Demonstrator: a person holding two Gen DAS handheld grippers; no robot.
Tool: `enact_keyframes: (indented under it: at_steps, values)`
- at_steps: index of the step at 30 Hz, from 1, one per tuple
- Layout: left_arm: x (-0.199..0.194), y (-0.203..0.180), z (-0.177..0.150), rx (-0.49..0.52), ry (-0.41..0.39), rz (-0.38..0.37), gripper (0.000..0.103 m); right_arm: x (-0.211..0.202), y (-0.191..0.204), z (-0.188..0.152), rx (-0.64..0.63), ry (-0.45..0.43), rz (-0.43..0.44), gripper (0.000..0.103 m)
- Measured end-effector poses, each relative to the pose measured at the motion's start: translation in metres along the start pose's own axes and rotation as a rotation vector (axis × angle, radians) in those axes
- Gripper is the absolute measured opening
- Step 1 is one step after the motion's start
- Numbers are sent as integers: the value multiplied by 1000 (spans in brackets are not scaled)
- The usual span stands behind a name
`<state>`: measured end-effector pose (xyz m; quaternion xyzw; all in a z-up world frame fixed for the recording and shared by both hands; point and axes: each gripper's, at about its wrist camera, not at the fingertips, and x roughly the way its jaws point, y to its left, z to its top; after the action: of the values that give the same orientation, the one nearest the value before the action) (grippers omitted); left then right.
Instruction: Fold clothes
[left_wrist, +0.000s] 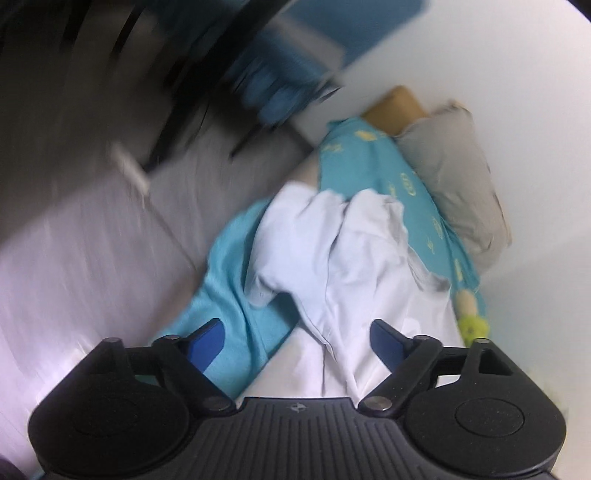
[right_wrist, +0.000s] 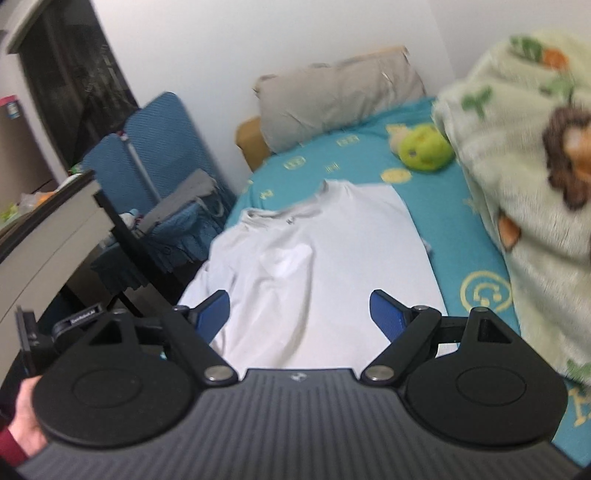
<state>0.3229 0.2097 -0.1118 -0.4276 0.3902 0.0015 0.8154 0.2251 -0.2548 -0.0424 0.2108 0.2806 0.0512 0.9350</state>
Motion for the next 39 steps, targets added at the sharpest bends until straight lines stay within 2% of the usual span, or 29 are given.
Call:
enact_keyframes:
  at_steps: [2, 5, 8, 9, 11, 16, 18, 20, 21, 22, 23, 26, 29, 30, 34, 36, 37, 39]
  values:
    - [15, 10, 5, -81, 29, -55, 82, 15, -7, -2, 21, 26, -19, 84]
    - [38, 7, 8, -110, 59, -127, 82, 40, -16, -4, 67, 81, -28, 84]
    - [65, 2, 10, -97, 45, -127, 82, 62, -22, -7, 117, 125, -9, 84]
    - [70, 5, 12, -110, 24, -119, 82, 68, -22, -8, 122, 137, -9, 84]
    - [82, 10, 15, -138, -20, -104, 73, 77, -23, -11, 118, 153, -23, 84]
    - [103, 19, 32, -196, -104, -76, 72, 87, -32, -14, 153, 173, -36, 84]
    - [112, 22, 43, -208, -131, -39, 61, 88, -32, -13, 151, 170, -42, 84]
    - [121, 21, 50, -185, -136, 1, 40, 89, -32, -12, 141, 167, -50, 84]
    - [125, 20, 54, -171, -137, 17, 34, 89, -32, -12, 139, 166, -53, 84]
    - [126, 19, 59, -151, -134, 18, 16, 89, -32, -12, 139, 166, -56, 84]
    - [127, 15, 64, -131, -127, 13, 6, 89, -34, -12, 141, 165, -58, 84]
    - [121, -9, 82, -1, -162, 33, 4, 90, -38, -9, 159, 160, -65, 84]
    - [108, -40, 110, 140, -260, 73, 4, 86, -43, 0, 175, 130, -72, 84]
    - [107, -49, 121, 178, -295, 106, 4, 84, -44, 4, 174, 111, -79, 84]
    - [124, -84, 154, 370, -400, 358, 4, 84, -47, 11, 134, 65, -129, 84]
    - [146, -88, 159, 458, -393, 486, 5, 86, -48, 11, 113, 60, -144, 84]
    - [152, -85, 158, 468, -382, 509, 7, 88, -48, 12, 99, 57, -149, 84]
    - [155, -77, 153, 472, -358, 508, 22, 90, -48, 12, 70, 47, -160, 84]
